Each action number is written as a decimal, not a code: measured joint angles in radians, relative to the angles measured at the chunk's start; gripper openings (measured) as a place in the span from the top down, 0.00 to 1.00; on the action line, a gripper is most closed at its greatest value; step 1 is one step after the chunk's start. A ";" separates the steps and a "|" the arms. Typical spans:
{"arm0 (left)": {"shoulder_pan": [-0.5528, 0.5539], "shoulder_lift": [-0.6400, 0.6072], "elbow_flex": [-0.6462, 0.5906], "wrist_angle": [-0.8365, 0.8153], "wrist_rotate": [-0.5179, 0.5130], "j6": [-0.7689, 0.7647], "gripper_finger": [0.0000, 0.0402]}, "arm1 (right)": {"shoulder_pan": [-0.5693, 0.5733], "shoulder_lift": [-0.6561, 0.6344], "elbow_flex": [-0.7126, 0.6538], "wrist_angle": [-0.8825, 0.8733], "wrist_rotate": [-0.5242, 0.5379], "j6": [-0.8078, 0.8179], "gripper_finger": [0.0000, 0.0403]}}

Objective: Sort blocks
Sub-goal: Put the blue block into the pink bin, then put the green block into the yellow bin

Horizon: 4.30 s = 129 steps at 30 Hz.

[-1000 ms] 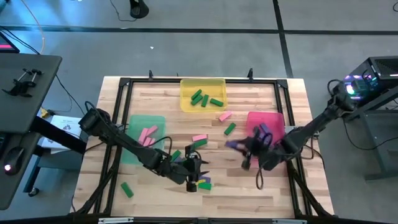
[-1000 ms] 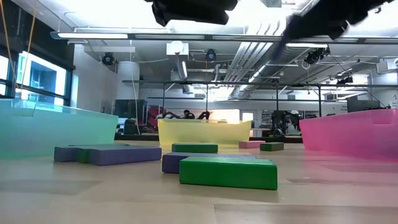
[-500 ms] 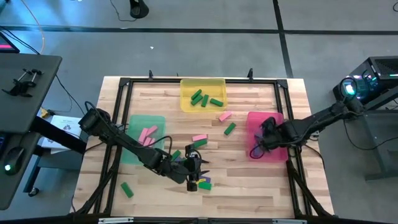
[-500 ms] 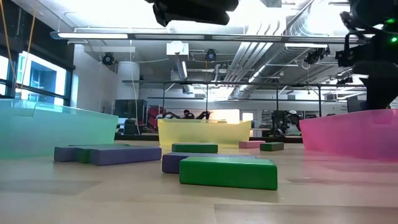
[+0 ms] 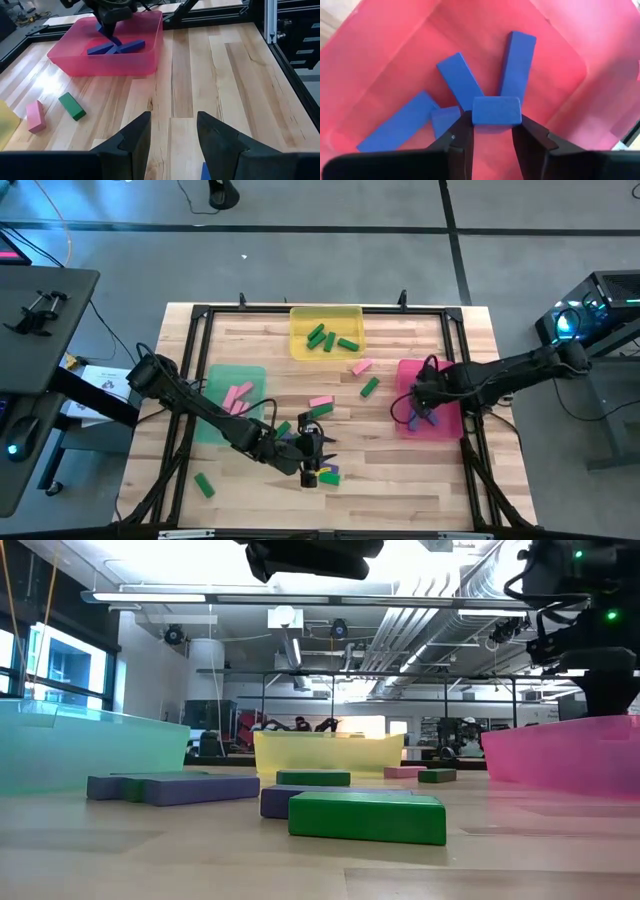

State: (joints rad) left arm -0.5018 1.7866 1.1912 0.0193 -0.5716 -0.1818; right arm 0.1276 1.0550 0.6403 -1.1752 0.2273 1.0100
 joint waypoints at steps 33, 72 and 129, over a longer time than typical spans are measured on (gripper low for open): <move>0.000 0.000 0.000 -0.001 0.000 -0.020 0.63 | 0.121 -0.058 -0.001 0.245 0.312 -0.155 0.65; -0.042 0.195 0.000 -0.120 0.288 -0.007 0.63 | 0.632 0.414 0.090 1.283 0.606 -0.750 0.65; -0.067 0.316 0.000 0.127 0.310 0.089 0.46 | 0.605 0.412 0.091 1.287 0.434 -0.697 0.65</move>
State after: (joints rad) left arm -0.5686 2.1025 1.1913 0.1464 -0.2617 -0.0929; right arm 0.7326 1.4666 0.7311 0.1119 0.6613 0.3132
